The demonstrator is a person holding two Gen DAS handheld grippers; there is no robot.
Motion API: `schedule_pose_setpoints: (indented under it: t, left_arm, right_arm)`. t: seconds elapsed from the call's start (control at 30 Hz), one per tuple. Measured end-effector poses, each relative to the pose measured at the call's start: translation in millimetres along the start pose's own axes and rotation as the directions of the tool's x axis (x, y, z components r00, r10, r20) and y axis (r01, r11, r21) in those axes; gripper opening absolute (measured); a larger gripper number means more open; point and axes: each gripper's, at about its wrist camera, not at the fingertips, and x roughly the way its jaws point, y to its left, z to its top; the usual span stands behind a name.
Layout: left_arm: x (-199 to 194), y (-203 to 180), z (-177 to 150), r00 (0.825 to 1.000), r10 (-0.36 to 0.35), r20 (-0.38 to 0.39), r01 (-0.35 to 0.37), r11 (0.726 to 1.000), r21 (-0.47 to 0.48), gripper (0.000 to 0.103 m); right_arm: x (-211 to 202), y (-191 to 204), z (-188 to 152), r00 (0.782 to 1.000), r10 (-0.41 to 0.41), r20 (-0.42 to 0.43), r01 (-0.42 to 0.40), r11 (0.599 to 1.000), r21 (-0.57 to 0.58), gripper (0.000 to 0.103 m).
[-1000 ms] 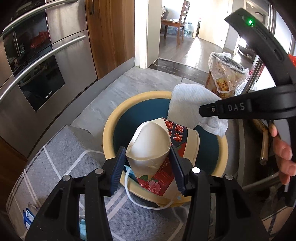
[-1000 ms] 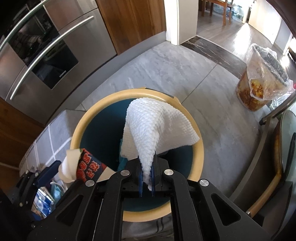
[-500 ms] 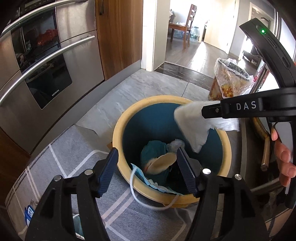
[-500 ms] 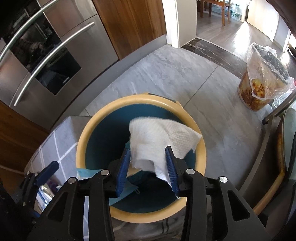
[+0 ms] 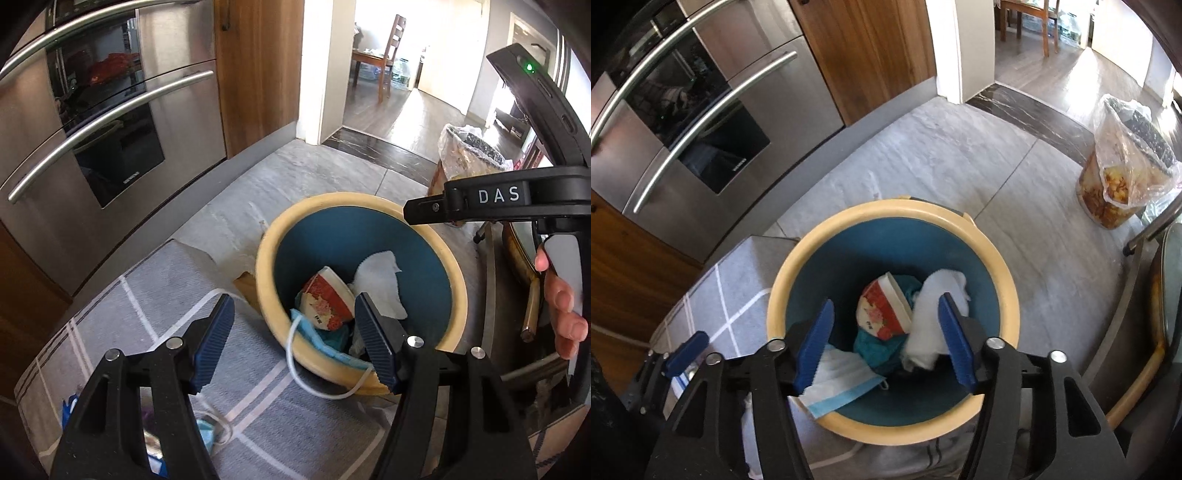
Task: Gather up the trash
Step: 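Move both tools back over the remaining trash on the mat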
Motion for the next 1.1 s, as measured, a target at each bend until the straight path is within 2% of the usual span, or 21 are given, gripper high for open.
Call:
schedule_pose_setpoints:
  t: [0.1,0.3,0.43,0.5,0.63,0.77,0.97,1.1]
  left_arm:
    - [-11.3,10.7,-2.3,1.000,0.008,0.003,-0.008,1.000,-0.012,0.069]
    - [-37.9,29.3,-9.8,0.999,0.034,0.015,-0.034,0.999,-0.030,0.082]
    - [-63.7,43.7,-18.1,0.998,0.061,0.025,-0.060,0.997,-0.043,0.094]
    - [-80.8,54.2,-22.0,0.994,0.101,0.035,-0.100,0.994,-0.043,0.097]
    - [-110.3,80.2,-28.0,0.983,0.180,0.043,-0.177,0.982,-0.072,0.097]
    - [-144.9,113.4,-41.6,0.975,0.216,0.044,-0.207,0.967,-0.151,0.097]
    - [-190.1,150.1,-75.9,0.957,0.288,0.039,-0.271,0.932,-0.241,0.097]
    - [-202.4,167.6,-104.4,0.949,0.314,0.011,-0.296,0.905,-0.307,0.097]
  right_arm:
    - [-7.5,10.5,1.4,1.000,0.000,0.029,0.001,1.000,-0.031,0.075]
    - [-19.2,33.9,2.5,0.997,0.004,0.076,0.002,0.997,-0.080,0.091]
    - [-28.2,50.6,3.5,0.994,0.017,0.110,-0.005,0.994,-0.107,0.094]
    - [-33.3,59.6,3.6,0.992,0.038,0.123,-0.023,0.993,-0.116,0.094]
    - [-46.3,84.7,-0.3,0.984,0.099,0.151,-0.075,0.984,-0.161,0.095]
    - [-49.5,113.1,-8.2,0.979,0.145,0.144,-0.110,0.968,-0.225,0.096]
    - [-38.9,155.1,-27.1,0.983,0.156,0.091,-0.118,0.937,-0.328,0.096]
    - [-34.1,180.9,-43.4,0.985,0.165,0.057,-0.129,0.910,-0.395,0.096]
